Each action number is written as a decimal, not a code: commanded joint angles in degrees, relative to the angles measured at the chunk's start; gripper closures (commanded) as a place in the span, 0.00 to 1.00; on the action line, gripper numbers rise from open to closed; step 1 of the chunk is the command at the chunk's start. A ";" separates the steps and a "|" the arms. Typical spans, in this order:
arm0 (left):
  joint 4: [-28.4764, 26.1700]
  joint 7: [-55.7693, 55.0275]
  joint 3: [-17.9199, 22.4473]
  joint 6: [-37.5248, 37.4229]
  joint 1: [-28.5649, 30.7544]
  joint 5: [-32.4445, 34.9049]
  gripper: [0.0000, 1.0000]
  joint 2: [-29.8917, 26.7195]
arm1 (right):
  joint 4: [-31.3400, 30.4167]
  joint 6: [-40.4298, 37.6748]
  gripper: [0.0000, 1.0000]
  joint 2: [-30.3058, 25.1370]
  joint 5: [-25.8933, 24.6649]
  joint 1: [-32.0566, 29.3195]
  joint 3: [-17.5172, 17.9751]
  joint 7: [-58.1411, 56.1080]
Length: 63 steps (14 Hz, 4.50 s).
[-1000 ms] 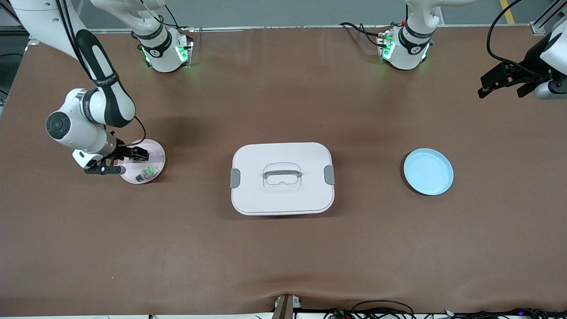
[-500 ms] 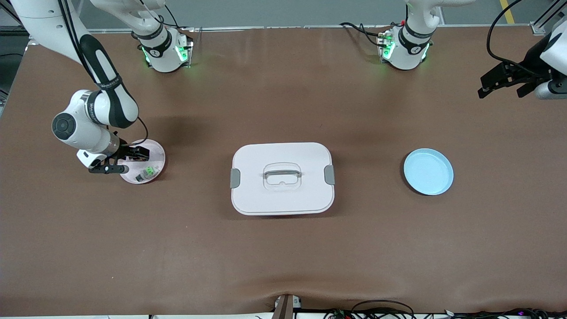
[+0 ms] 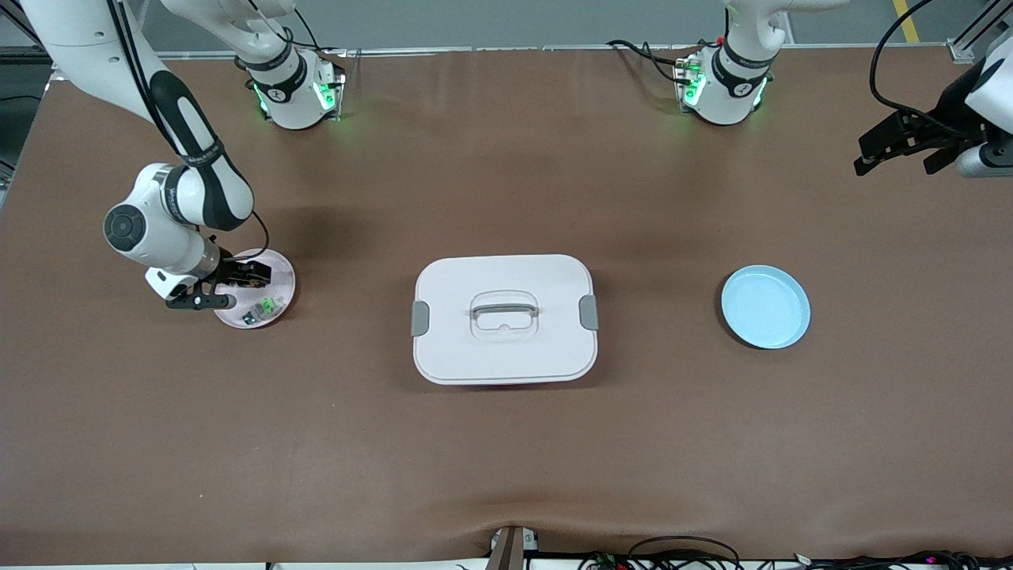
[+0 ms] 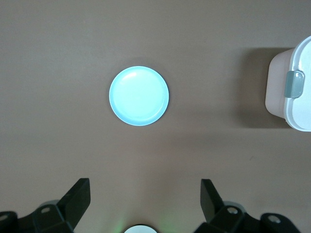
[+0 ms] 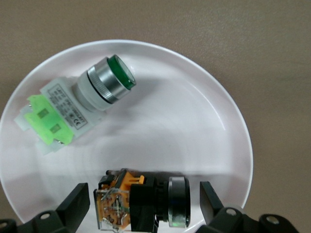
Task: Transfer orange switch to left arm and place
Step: 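Lower the right gripper and grasp the black-and-orange switch, then lift the switch with the right gripper while the left gripper approaches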
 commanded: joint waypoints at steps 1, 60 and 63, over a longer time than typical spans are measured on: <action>1.55 1.22 -0.27 -0.74 0.31 0.93 0.00 0.56 | -0.46 0.61 0.00 -0.07 -0.12 -0.24 -0.02 -0.67; -2.05 -21.10 -27.87 40.65 3.39 -47.32 0.00 15.32 | 72.02 -51.95 1.00 11.96 35.04 31.22 0.51 108.38; -2.14 -22.95 -28.22 40.65 1.82 -47.24 0.00 15.33 | 77.75 -51.08 1.00 16.18 34.95 32.81 0.51 112.26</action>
